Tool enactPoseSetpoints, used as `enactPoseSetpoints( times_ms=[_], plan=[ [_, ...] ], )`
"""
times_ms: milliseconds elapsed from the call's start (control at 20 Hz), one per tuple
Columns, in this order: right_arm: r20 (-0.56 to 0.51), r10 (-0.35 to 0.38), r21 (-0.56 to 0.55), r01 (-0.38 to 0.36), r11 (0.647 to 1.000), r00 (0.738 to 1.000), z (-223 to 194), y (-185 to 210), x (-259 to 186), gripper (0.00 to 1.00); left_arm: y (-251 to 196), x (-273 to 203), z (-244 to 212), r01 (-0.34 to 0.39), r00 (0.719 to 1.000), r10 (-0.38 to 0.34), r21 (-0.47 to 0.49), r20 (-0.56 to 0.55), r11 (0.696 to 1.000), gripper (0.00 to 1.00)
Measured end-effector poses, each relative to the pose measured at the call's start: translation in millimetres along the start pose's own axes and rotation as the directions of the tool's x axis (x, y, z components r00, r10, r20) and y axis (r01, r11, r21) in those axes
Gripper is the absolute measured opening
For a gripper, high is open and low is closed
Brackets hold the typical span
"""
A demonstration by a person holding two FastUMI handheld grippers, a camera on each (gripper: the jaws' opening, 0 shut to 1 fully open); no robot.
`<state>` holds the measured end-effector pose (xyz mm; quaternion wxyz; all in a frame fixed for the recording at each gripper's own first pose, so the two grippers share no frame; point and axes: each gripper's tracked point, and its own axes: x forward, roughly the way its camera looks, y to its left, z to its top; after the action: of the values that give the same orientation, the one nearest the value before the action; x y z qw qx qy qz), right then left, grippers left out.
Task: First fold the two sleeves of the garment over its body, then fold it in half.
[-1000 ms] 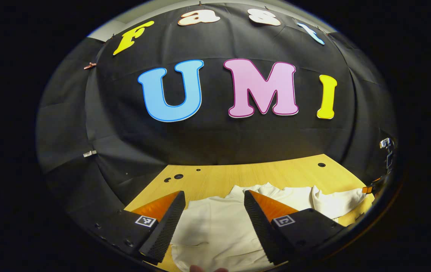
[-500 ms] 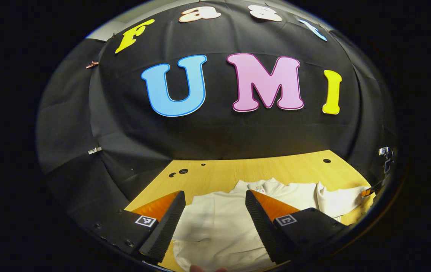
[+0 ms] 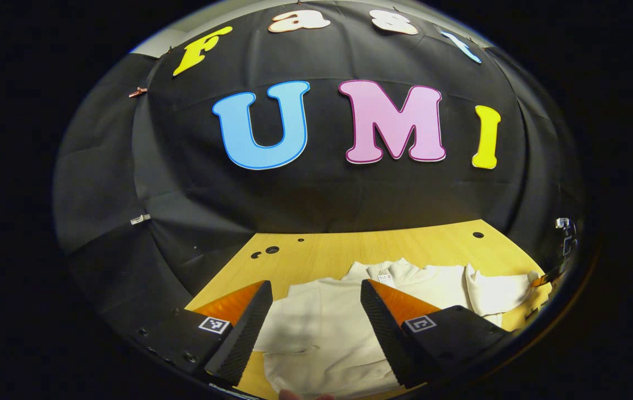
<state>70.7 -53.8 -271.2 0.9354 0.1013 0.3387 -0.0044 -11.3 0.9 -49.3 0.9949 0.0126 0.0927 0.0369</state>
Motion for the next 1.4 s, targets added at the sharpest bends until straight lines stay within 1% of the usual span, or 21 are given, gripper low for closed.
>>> enactPoseSetpoints(
  times_ms=[100, 150, 300, 400, 500, 700, 950, 1100, 1250, 1400],
  plan=[
    [0.036, 0.0, 0.063, -0.003, 0.998, 0.999, 4.6, 3.4, -15.7, 0.08, 9.7, -0.3, 1.8, 0.015, 1.0, -0.015, 0.001, 0.014, 1.0, 0.98],
    [0.059, -0.003, 0.072, -0.001, 0.997, 0.998, 8.1, 5.6, -27.0, 0.08, 14.9, -0.9, 0.2, 0.022, 1.0, -0.022, 0.001, 0.017, 1.0, 0.98],
    [0.119, -0.012, 0.07, 0.004, 0.998, 0.993, 16.0, 16.6, -59.0, 0.08, 28.5, -0.3, -1.5, 0.047, 0.999, -0.047, -0.008, 0.023, 0.999, 0.98],
    [0.155, -0.02, 0.068, 0.009, 0.998, 0.988, 14.1, 29.0, -78.4, 0.08, 37.6, -0.1, -5.6, 0.066, 0.998, -0.066, -0.014, 0.024, 0.998, 0.98],
    [0.189, -0.012, 0.057, 0.001, 0.998, 0.982, 11.3, 45.0, -98.4, 0.08, 46.6, 0.8, -9.4, 0.084, 0.996, -0.083, -0.02, 0.026, 0.996, 0.98],
    [0.255, 0.028, 0.041, -0.04, 0.998, 0.966, 16.1, 92.5, -134.6, 0.08, 69.0, 4.1, -14.9, 0.104, 0.994, -0.103, -0.032, 0.034, 0.994, 0.98],
    [0.305, 0.121, 0.01, -0.13, 0.991, 0.945, 23.1, 164.8, -165.0, 0.08, 103.5, 6.6, -28.1, 0.096, 0.995, -0.094, -0.051, 0.037, 0.994, 0.98],
    [0.322, 0.199, -0.016, -0.205, 0.979, 0.925, 25.0, 218.0, -179.5, 0.08, 127.2, 6.1, -36.3, 0.073, 0.997, -0.071, -0.063, 0.035, 0.995, 0.98],
    [0.332, 0.293, -0.047, -0.294, 0.954, 0.897, 24.8, 277.2, -193.3, 0.08, 148.7, 3.5, -47.4, 0.048, 0.999, -0.046, -0.079, 0.028, 0.996, 0.98],
    [0.326, 0.39, -0.086, -0.384, 0.919, 0.861, 21.0, 338.8, -201.9, 0.08, 171.5, 0.8, -59.3, 0.014, 1.0, -0.013, -0.087, 0.015, 0.996, 0.98]
  ],
)
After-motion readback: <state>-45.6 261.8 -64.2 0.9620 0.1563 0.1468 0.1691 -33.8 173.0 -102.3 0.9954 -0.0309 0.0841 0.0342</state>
